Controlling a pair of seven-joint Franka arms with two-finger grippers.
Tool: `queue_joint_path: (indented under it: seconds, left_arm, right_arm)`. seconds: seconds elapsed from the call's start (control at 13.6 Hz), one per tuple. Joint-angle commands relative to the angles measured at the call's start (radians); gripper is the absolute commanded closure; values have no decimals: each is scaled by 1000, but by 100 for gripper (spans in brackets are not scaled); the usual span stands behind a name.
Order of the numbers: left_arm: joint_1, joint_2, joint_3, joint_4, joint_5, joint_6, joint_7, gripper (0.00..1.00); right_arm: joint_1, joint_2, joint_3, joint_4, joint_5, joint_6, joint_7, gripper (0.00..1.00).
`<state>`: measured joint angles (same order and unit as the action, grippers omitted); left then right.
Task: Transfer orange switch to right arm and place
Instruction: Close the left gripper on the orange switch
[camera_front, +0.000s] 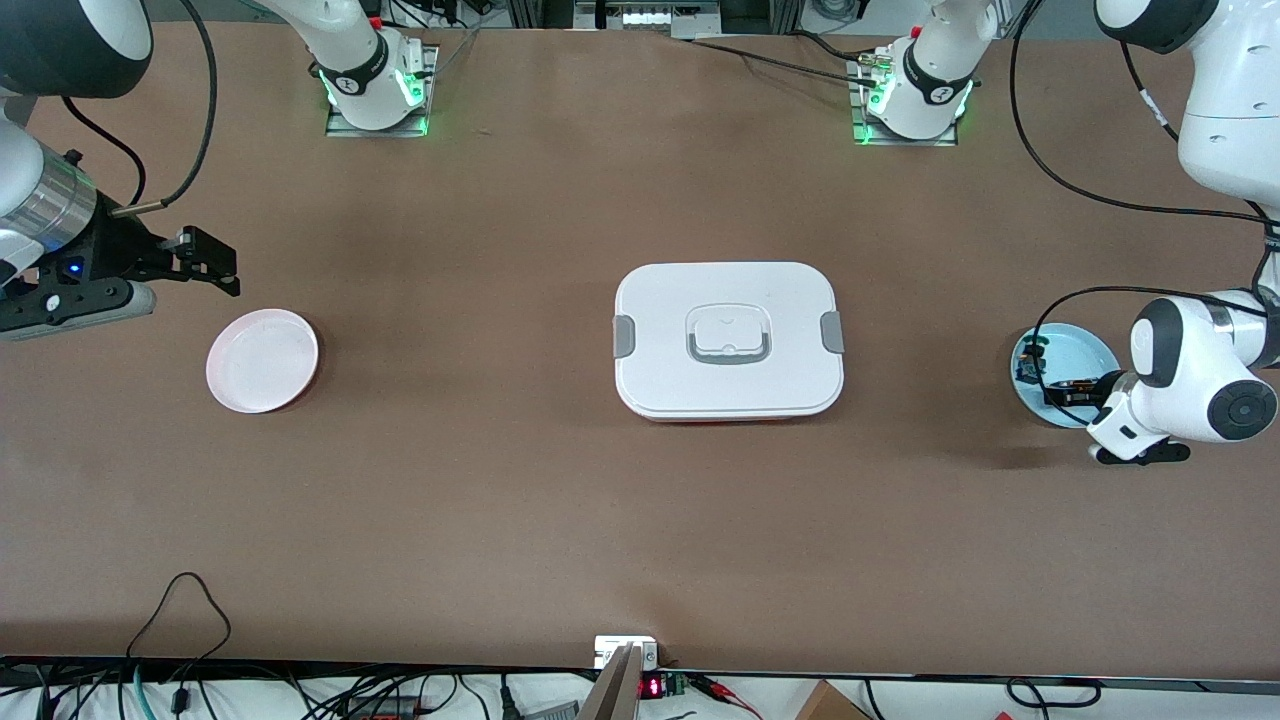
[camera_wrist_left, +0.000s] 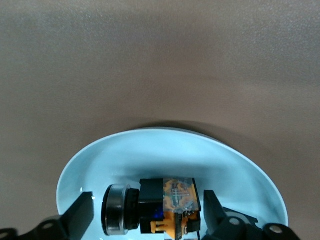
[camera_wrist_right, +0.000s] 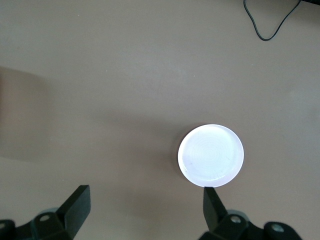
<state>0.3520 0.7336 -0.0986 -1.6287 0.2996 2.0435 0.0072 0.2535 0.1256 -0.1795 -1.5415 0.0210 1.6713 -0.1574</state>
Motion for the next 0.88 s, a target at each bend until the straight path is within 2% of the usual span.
queue_joint_path:
  seconds: [0.0, 0.22, 0.29, 0.44, 0.59, 0.81]
  left_arm:
    - [12, -8, -10, -13, 27, 9, 11, 25]
    - [12, -8, -12, -11, 27, 7, 19, 59]
    - [10, -10, -12, -8, 27, 4, 40, 67]
    - [7, -14, -12, 4, 26, 1, 51, 70]
    - [7, -22, -21, 20, 26, -15, 59, 68]
    - [1, -37, -29, 81, 26, -103, 182, 77]
  right_arm:
    - [-8, 3, 3, 11, 10, 1, -16, 0]
    - [-8, 3, 3, 11, 7, 2, -16, 0]
    - [-8, 3, 3, 11, 7, 2, -16, 0]
    - [-10, 3, 3, 11, 5, 2, -16, 0]
    - [-10, 3, 2, 11, 5, 2, -16, 0]
    - [-17, 5, 2, 11, 2, 30, -14, 0]
